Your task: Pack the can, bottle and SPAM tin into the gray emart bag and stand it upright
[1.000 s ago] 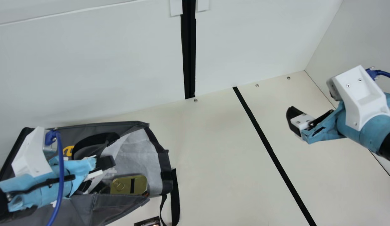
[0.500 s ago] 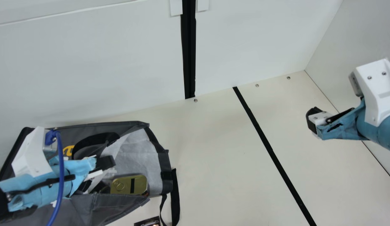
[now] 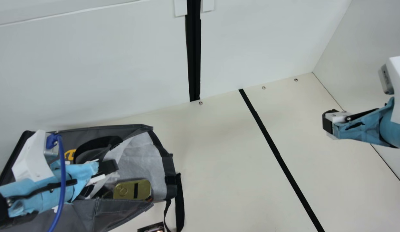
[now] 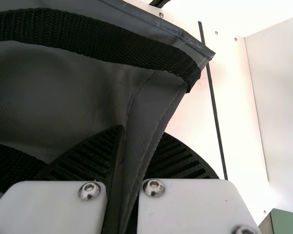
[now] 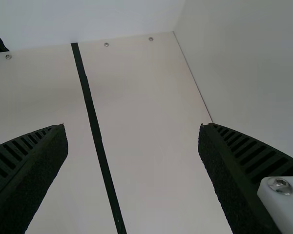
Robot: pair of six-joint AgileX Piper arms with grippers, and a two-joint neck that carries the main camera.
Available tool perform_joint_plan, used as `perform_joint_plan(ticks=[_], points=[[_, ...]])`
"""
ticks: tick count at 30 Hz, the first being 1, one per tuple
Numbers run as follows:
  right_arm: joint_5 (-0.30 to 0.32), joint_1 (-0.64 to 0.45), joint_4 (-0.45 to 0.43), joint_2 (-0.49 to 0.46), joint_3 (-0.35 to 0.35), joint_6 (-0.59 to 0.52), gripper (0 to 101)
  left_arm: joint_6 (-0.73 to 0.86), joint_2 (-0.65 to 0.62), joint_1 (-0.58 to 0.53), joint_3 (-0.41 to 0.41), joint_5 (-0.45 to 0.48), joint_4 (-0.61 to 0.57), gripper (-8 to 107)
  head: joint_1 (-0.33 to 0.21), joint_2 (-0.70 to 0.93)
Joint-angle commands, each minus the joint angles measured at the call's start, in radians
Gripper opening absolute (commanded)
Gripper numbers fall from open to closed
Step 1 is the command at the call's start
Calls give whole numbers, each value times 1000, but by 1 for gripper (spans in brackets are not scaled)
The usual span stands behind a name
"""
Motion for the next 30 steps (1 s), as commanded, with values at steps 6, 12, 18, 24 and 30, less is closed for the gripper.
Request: perform_joint_plan(ticks=[6,12,18,24,30], points=[[-1,-18,4,-11,24,33,95,0,0,0,0,0,0,-8,-23,-1],[-1,-29,7,-20,34,44,95,0,0,0,0,0,0,-8,-23,-1],[-1,-32,11,-24,36,48,95,0,0,0,0,0,0,-8,-23,-1],[-1,-26,13,-24,38,47,95,0,0,0,0,0,0,-8,-23,-1],[-1,-13,36,-18,43,36,95,0,0,0,0,0,0,-8,-23,-1]])
